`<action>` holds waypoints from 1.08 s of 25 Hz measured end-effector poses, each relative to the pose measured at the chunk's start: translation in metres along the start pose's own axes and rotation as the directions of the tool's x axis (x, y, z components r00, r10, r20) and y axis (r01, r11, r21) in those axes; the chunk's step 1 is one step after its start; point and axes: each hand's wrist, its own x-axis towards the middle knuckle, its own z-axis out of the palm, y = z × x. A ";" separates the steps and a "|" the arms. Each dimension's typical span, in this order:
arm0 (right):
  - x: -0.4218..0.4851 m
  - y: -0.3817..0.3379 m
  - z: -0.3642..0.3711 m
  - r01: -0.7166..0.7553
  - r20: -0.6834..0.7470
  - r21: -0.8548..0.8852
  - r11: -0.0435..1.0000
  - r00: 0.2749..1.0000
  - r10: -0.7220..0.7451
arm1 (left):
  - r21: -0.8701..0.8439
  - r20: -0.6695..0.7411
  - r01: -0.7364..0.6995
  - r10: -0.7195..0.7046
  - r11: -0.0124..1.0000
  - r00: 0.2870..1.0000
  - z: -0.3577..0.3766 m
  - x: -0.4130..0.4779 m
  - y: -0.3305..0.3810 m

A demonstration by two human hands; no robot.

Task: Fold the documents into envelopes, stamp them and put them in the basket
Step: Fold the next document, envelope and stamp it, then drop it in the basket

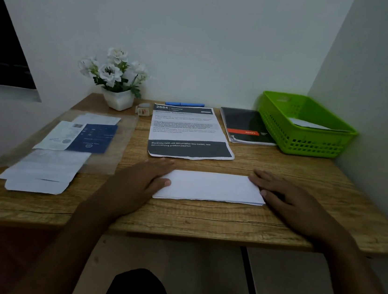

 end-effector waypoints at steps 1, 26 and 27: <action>0.000 -0.001 0.001 -0.006 -0.027 0.023 1.000 1.000 0.007 | 0.009 -0.042 0.024 -0.024 1.000 0.999 0.000 -0.002 0.000; 0.081 -0.183 0.075 0.417 -0.100 0.051 0.908 0.906 -0.410 | -0.043 -0.503 0.343 -0.317 0.938 0.804 -0.070 -0.098 -0.056; 0.084 -0.196 0.082 0.449 -0.082 0.054 0.892 0.892 -0.444 | -0.029 -0.510 0.419 -0.374 0.908 0.775 -0.073 -0.107 -0.066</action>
